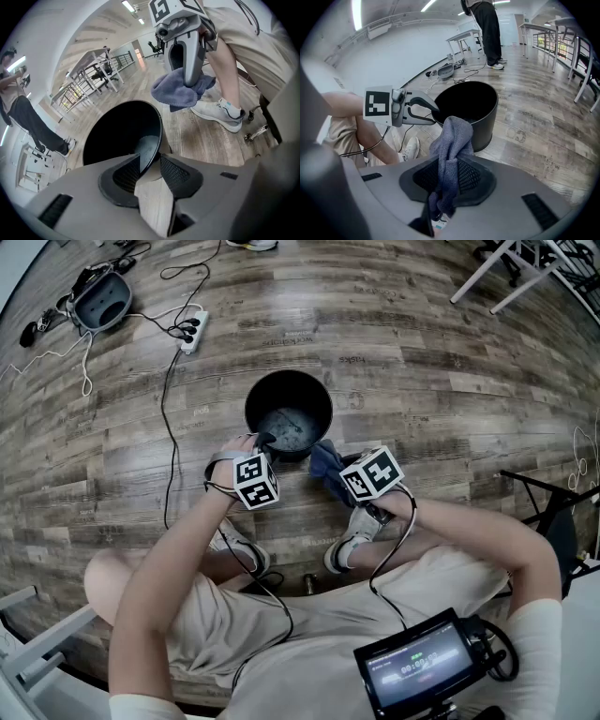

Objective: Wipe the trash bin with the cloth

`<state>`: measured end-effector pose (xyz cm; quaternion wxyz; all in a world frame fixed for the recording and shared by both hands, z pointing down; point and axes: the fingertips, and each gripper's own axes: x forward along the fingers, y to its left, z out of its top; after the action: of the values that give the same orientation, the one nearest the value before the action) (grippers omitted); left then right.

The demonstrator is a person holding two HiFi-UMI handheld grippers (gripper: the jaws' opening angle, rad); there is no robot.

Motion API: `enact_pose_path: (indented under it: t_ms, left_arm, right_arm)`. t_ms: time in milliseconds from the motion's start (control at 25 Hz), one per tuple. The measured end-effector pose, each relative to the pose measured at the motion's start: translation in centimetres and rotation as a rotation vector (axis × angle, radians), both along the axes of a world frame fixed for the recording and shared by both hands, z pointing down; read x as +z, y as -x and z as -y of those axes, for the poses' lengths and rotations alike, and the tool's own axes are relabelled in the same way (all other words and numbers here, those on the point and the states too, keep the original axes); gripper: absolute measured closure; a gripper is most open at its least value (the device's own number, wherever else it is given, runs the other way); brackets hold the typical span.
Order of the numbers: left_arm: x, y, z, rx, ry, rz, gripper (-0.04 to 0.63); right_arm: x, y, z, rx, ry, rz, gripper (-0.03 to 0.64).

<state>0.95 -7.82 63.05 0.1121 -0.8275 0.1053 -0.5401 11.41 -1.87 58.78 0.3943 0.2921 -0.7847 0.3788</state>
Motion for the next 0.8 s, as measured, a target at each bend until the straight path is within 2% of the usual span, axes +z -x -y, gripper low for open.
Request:
enact_pose_path:
  t_ms: [240, 440, 800]
  left_arm:
    - [0.4, -0.3, 0.2, 0.012, 0.0, 0.012, 0.457]
    - [0.6, -0.4, 0.0, 0.043, -0.03, 0.034, 0.459]
    - [0.9, -0.8, -0.1, 0.078, -0.004, 0.033, 0.459]
  right_arm:
    - [1.1, 1.8, 0.5, -0.01, -0.013, 0.019, 0.537]
    - [2.0, 3.5, 1.5, 0.0, -0.032, 0.038, 0.537]
    - [3.6, 4.6, 3.3, 0.023, -0.065, 0.057, 0.537]
